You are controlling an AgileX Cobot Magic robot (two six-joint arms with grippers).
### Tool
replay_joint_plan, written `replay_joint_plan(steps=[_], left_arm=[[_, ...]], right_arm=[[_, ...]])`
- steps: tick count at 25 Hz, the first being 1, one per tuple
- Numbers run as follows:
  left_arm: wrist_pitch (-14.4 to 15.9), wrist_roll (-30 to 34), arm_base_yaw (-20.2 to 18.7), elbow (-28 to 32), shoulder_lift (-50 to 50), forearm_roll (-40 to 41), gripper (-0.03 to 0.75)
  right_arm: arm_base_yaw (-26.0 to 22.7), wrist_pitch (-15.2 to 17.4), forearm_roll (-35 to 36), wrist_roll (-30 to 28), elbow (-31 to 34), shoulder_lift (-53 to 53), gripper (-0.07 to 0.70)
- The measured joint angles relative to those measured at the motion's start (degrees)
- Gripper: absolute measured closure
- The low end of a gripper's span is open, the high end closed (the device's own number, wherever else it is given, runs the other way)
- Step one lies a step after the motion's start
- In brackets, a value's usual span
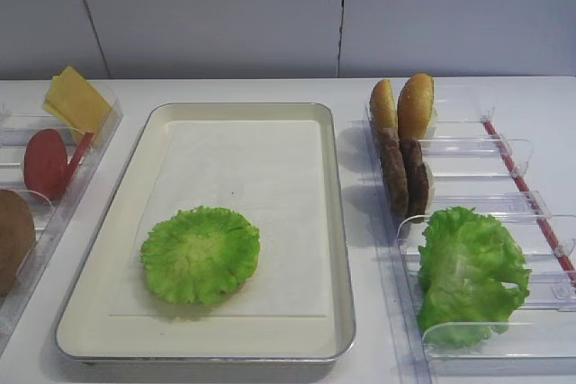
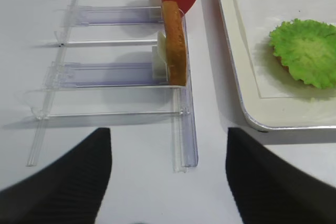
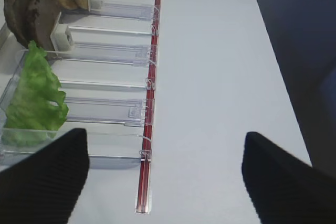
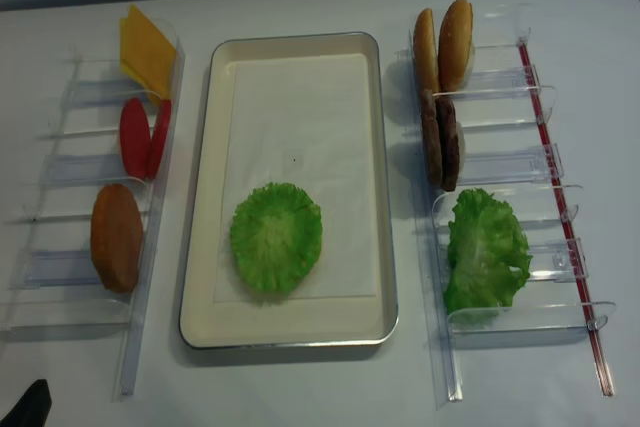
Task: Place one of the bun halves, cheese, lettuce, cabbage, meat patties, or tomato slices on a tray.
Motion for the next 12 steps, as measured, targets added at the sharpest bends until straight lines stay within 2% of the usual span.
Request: replay_joint_plan(steps=[12], left_arm=[[0.0, 0.0, 0.0, 0.0, 0.0, 0.0, 0.244]], right_arm=[[0.0, 0.0, 0.1, 0.1, 0.0, 0.0, 0.024]])
